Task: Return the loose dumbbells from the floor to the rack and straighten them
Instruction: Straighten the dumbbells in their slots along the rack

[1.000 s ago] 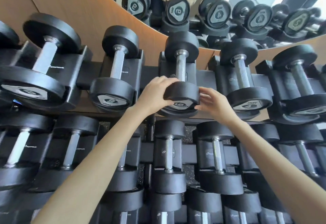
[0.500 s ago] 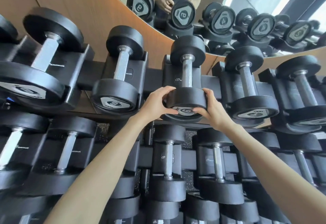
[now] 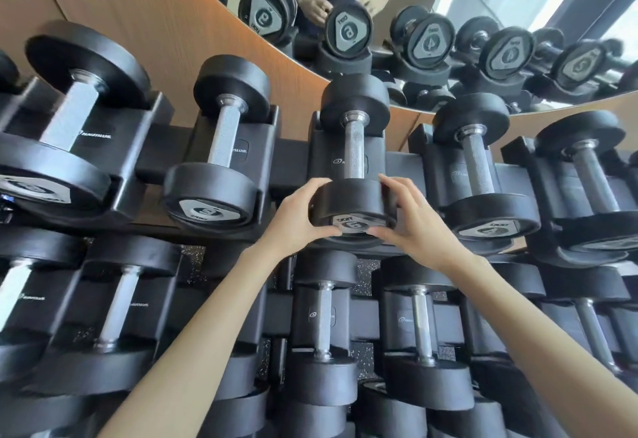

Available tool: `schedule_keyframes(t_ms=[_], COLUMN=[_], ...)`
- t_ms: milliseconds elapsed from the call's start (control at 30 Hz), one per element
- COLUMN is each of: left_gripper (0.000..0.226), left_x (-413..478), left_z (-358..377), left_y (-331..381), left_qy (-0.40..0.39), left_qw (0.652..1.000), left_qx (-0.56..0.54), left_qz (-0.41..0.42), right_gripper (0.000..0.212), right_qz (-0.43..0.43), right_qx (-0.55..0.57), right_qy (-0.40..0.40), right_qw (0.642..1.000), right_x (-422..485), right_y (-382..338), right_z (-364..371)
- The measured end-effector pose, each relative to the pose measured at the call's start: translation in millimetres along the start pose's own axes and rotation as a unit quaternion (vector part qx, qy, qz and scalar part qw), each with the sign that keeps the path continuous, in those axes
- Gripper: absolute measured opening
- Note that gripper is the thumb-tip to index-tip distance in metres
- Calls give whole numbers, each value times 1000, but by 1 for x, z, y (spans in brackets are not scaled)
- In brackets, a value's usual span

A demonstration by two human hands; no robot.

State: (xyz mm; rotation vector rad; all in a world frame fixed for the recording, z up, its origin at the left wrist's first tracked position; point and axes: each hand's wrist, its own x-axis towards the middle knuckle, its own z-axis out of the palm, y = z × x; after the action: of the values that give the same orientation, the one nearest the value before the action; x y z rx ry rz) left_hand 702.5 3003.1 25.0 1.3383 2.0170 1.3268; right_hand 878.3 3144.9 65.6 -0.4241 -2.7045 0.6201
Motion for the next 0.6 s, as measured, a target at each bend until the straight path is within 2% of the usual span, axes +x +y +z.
schedule_keyframes(t_ms=[67, 200, 300, 367, 433, 500, 600], left_gripper=[75, 68, 68, 66, 65, 64, 65], left_x=[-2, 3, 6, 9, 16, 21, 20], left_z=[9, 7, 1, -3, -7, -8, -10], left_y=[-9, -8, 3, 19, 39, 55, 55], left_qy=[20, 25, -1, -26, -50, -55, -40], left_qw=[999, 999, 999, 993, 975, 948, 952], left_qx=[-22, -26, 43, 114, 216, 306, 299], left_qz=[-26, -35, -29, -7, 34, 61, 47], right_gripper=[79, 66, 66, 65, 60, 67, 79], right_qz=[-10, 39, 33, 64, 105, 134, 140], right_qx=[-37, 61, 74, 121, 179, 207, 205], right_qy=[0, 54, 86, 96, 110, 128, 116], right_qw=[999, 996, 993, 986, 972, 961, 962], right_x=[9, 19, 14, 8, 0, -7, -7], right_y=[-14, -22, -10, -3, 4, 9, 11], right_z=[2, 18, 26, 26, 31, 41, 46])
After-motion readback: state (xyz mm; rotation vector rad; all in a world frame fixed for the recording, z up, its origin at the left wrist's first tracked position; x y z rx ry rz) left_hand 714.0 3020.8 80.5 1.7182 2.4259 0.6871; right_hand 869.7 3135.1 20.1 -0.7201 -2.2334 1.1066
